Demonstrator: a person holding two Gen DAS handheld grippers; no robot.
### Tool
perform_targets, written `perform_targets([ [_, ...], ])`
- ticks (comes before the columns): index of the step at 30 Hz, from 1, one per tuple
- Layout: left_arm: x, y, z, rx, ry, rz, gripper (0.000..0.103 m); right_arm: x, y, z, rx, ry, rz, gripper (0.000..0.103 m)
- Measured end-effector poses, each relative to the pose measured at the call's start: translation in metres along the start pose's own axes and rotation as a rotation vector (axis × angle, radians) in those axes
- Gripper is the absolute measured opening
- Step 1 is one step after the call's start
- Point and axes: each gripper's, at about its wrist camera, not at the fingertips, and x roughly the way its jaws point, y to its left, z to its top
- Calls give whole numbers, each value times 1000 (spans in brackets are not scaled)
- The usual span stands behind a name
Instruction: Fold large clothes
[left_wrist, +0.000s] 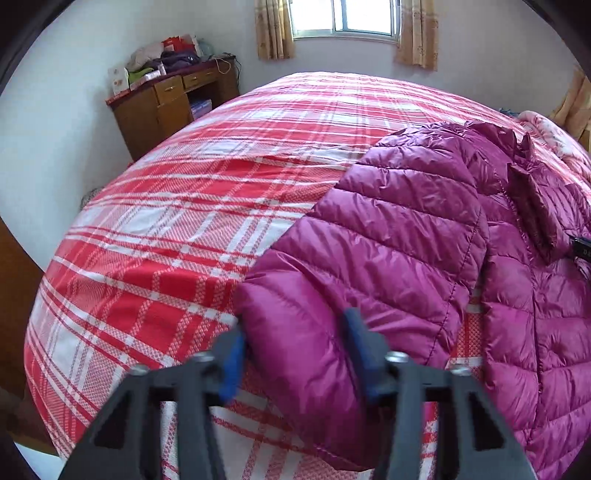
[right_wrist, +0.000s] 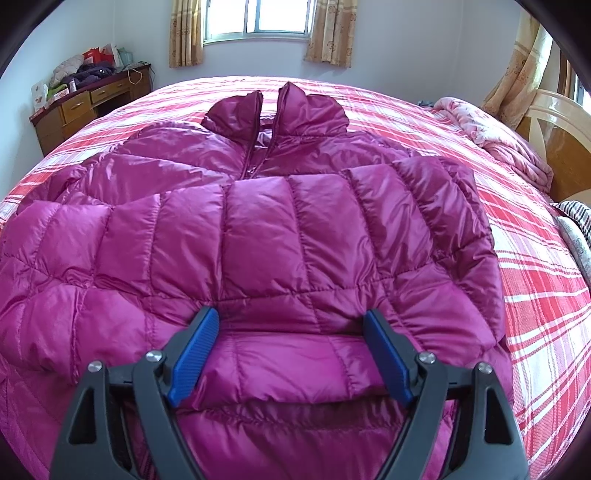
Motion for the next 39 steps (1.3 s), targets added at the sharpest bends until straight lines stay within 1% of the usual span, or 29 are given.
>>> perform_targets([
  [1, -3, -2, 3, 17, -14, 17, 22, 0, 0, 0, 0, 0, -2, 84],
  [3, -9, 6, 15, 11, -40, 58, 17, 0, 0, 0, -1, 0, -4, 84],
  [5, -17, 24, 32, -22, -81, 104, 16, -1, -1, 1, 4, 2, 3, 85],
  [7, -25, 39, 47, -45, -108, 102, 16, -4, -4, 1, 9, 3, 19, 85],
  [8, -27, 41, 55, -28, -109, 101, 16, -8, -5, 1, 12, -1, 25, 85],
  [11, -34, 30, 70, 58, -158, 157, 16, -25, -11, -1, 13, -32, 55, 85],
  [13, -36, 23, 82, 94, -189, 197, 15, -41, -17, -2, 10, -67, 73, 85],
  [16, -47, 16, 109, 83, -222, 179, 14, -57, -27, -5, -10, -101, 49, 85],
  [18, -61, 6, 129, 93, -267, 169, 14, -61, -34, -6, -6, -107, 42, 85],
  [21, -86, -21, 155, 143, -343, 154, 14, -63, -44, -13, 6, -107, 26, 85],
  [25, -105, -68, 176, 232, -405, 127, 14, -60, -52, -26, 24, -100, 18, 85],
  [32, -119, -152, 186, 350, -431, 42, 14, -63, -61, -48, 24, -96, -2, 85],
  [34, -121, -175, 186, 381, -434, 13, 14, -61, -66, -52, 38, -91, 7, 85],
  [39, -126, -224, 181, 459, -447, -31, 14, -56, -74, -59, 83, -86, 34, 85],
])
